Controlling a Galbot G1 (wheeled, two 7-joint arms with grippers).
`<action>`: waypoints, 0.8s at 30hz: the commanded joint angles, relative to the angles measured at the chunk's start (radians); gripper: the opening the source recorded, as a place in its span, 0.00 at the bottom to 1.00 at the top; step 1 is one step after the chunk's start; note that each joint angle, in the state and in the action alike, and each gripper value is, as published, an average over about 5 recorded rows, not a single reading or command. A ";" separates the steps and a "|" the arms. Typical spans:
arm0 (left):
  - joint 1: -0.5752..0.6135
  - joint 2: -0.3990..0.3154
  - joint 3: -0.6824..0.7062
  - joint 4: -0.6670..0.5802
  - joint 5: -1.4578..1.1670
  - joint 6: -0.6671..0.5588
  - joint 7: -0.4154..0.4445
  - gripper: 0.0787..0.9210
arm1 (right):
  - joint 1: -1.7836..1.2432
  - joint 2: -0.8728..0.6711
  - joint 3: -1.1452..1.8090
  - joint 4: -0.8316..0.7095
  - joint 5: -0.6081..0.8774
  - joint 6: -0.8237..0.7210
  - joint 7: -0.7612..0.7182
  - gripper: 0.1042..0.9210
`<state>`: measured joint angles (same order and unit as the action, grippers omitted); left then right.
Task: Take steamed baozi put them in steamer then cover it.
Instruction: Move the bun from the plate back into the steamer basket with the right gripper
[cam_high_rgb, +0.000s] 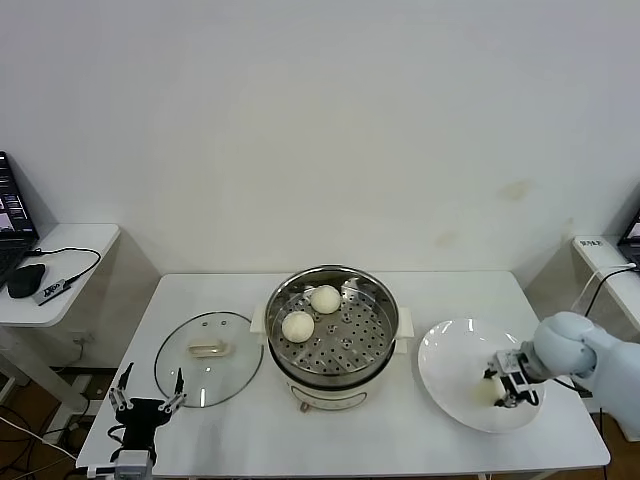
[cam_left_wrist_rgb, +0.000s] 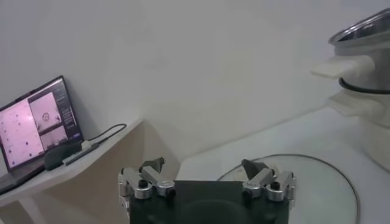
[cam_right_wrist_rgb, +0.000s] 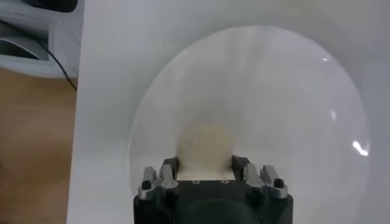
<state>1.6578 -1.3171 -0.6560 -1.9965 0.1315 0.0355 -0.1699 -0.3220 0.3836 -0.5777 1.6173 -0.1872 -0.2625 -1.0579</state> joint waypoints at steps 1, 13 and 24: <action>-0.003 0.002 0.004 -0.002 -0.001 0.001 0.001 0.88 | 0.359 -0.014 -0.090 0.005 0.140 -0.010 -0.056 0.56; -0.011 0.010 0.013 -0.012 -0.004 0.005 0.002 0.88 | 0.810 0.115 -0.323 -0.060 0.294 -0.026 -0.046 0.57; -0.003 0.004 0.005 -0.013 -0.003 0.005 0.002 0.88 | 0.929 0.289 -0.503 0.015 0.390 0.000 0.005 0.58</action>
<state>1.6542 -1.3127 -0.6504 -2.0099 0.1280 0.0408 -0.1676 0.3893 0.5182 -0.8860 1.5940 0.0951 -0.2844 -1.0802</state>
